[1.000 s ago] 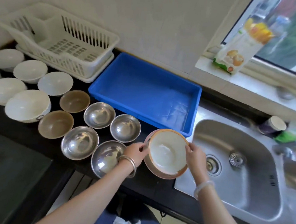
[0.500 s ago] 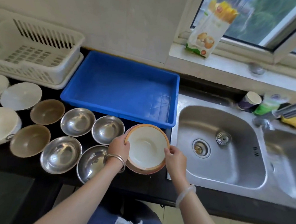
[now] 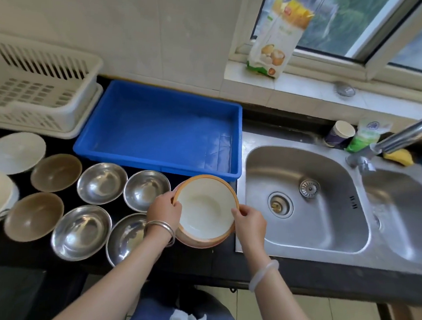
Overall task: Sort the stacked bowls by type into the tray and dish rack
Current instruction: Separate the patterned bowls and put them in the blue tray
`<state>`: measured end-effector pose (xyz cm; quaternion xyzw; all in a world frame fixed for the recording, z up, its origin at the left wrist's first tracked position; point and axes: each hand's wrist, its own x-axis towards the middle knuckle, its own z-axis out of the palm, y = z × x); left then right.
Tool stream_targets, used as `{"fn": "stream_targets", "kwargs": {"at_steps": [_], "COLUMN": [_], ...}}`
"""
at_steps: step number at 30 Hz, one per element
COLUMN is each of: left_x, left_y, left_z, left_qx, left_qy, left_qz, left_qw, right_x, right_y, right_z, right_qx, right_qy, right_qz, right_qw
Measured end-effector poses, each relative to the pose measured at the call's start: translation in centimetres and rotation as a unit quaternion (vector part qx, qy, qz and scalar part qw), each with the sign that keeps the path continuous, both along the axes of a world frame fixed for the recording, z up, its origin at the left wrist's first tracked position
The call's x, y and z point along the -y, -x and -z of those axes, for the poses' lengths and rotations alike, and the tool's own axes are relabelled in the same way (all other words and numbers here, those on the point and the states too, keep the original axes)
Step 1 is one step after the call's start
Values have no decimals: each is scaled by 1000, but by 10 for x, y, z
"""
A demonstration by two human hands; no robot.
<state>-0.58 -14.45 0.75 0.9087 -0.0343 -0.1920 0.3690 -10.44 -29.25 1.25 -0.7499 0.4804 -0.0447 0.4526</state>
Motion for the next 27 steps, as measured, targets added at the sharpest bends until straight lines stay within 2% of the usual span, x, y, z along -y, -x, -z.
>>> {"fn": "stream_targets", "kwargs": {"at_steps": [7, 17, 27], "left_x": [33, 91, 104], "left_y": [4, 52, 73], "left_z": [-32, -16, 9], "left_qx": [9, -62, -83], "left_qy": [84, 69, 21], "left_qz": [60, 128, 182], "left_qw": [995, 988, 980], "right_x": [35, 78, 78], "right_y": [21, 92, 128], "right_z": [-29, -21, 15], "right_qx": [24, -21, -43], "right_qy": [32, 54, 19], "right_qz": [59, 155, 177], "right_qw": [997, 986, 983]}}
